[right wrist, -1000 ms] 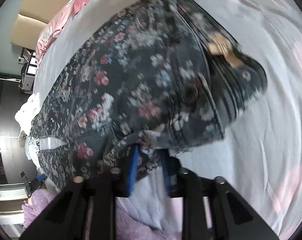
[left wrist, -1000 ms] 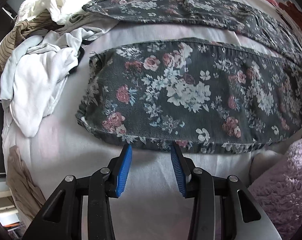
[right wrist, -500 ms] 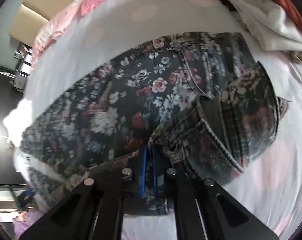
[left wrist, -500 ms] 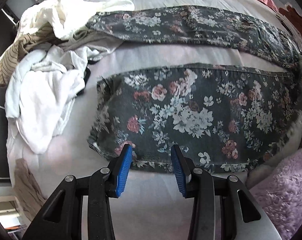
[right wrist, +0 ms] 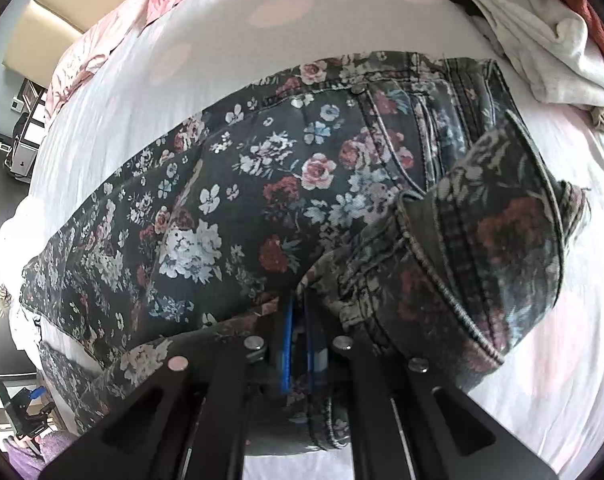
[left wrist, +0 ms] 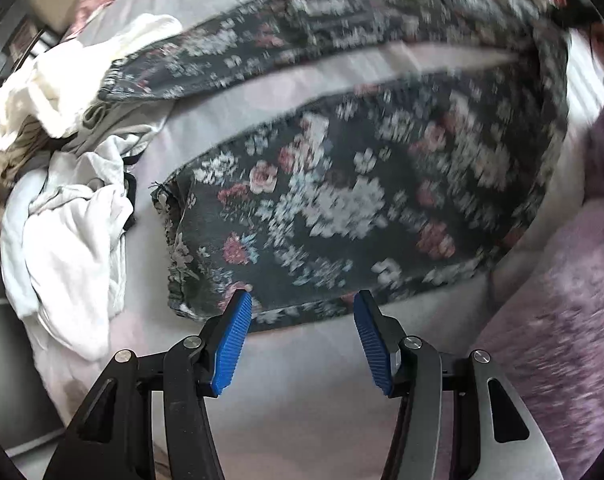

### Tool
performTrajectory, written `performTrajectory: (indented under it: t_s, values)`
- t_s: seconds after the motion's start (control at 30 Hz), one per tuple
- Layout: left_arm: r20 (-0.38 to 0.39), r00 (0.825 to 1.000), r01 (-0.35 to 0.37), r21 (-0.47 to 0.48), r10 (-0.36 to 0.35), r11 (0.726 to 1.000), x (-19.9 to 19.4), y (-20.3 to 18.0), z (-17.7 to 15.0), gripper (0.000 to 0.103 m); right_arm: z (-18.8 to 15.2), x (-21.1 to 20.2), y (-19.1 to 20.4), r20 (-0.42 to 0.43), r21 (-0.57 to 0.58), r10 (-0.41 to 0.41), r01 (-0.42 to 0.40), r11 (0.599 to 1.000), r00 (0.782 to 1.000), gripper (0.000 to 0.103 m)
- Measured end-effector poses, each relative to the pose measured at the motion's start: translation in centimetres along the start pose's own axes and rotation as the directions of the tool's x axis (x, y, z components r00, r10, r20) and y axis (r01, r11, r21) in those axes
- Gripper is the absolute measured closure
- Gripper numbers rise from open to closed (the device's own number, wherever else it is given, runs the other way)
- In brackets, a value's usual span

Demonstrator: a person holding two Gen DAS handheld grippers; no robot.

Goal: Fold clothes

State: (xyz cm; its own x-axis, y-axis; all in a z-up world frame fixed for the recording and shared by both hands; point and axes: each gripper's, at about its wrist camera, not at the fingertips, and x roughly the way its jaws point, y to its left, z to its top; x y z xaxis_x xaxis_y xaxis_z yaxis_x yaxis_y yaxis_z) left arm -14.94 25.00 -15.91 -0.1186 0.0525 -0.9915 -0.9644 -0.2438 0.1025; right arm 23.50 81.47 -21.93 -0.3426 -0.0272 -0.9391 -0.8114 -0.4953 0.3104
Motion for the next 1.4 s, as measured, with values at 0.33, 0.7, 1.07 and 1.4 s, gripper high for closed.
performTrajectory:
  t_s: [0.33, 0.7, 1.07, 1.4]
  values:
    - [-0.125, 0.989, -0.041, 0.255, 0.075, 0.966, 3.8, -2.2, 0.5, 0.048, -1.6, -6.6, -0.9, 0.135, -0.007, 0.111, -0.111, 0.994, 0.985, 0.085]
    - [-0.125, 0.991, -0.019, 0.209, 0.046, 0.978, 5.0, -2.4, 1.5, 0.058, -7.5, -10.4, -0.5, 0.081, -0.358, -0.121, 0.143, 0.923, 0.989, 0.082]
    - [-0.028, 1.000, -0.015, -0.012, 0.014, 1.000, 2.4, 0.1, 1.6, 0.086, -9.6, -4.1, -1.6, -0.006, -0.530, -0.323, 0.271, 0.803, 0.946, 0.056]
    - [-0.032, 0.999, -0.022, -0.075, 0.020, 0.997, 1.6, 2.0, 2.3, 0.087, -4.7, -2.6, -4.9, 0.033, -0.445, -0.293, 0.276, 0.852, 0.956, 0.064]
